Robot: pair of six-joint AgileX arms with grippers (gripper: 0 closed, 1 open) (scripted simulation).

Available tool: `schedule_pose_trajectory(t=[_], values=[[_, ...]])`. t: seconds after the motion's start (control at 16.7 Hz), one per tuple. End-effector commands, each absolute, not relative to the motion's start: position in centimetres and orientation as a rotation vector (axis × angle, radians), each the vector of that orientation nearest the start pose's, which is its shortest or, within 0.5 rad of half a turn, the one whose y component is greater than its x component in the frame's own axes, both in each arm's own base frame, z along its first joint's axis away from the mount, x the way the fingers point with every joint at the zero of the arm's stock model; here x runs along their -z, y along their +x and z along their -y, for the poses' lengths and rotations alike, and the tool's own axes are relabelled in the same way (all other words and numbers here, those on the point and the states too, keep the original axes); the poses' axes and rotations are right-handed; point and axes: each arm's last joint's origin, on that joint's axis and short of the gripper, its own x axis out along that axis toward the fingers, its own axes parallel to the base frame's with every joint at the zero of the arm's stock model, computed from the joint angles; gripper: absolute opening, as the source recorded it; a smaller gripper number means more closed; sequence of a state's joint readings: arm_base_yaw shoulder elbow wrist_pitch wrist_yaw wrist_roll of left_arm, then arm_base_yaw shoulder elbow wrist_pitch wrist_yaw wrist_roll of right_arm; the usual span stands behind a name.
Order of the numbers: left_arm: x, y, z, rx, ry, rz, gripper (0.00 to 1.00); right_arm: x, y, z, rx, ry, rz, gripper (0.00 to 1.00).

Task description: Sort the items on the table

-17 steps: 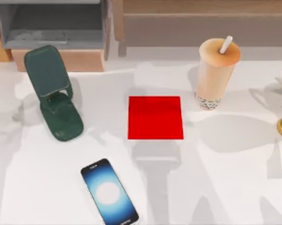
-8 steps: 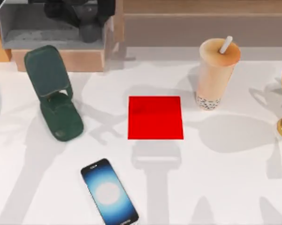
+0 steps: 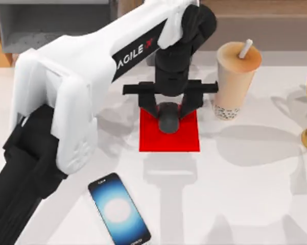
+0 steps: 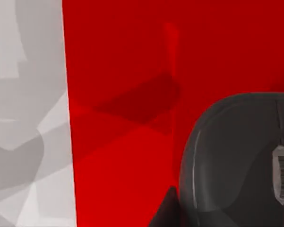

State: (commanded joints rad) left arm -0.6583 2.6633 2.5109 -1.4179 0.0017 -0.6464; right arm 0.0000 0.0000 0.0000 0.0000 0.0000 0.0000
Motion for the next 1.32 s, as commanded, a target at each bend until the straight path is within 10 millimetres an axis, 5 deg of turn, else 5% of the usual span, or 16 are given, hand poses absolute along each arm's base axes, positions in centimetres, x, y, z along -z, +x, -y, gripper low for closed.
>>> schedule_pose_trajectory(t=[0.66,1.32], values=[[-15.1,39.4,30.8,-0.013,0.071,-1.623,0.0,-16.0,10.6,0.1,0.0,0.0,0.0,1.0],[-13.4,40.9,30.8,-0.006,0.002,-1.567,0.0,-16.0,10.6,0.1,0.0,0.0,0.0,1.0]])
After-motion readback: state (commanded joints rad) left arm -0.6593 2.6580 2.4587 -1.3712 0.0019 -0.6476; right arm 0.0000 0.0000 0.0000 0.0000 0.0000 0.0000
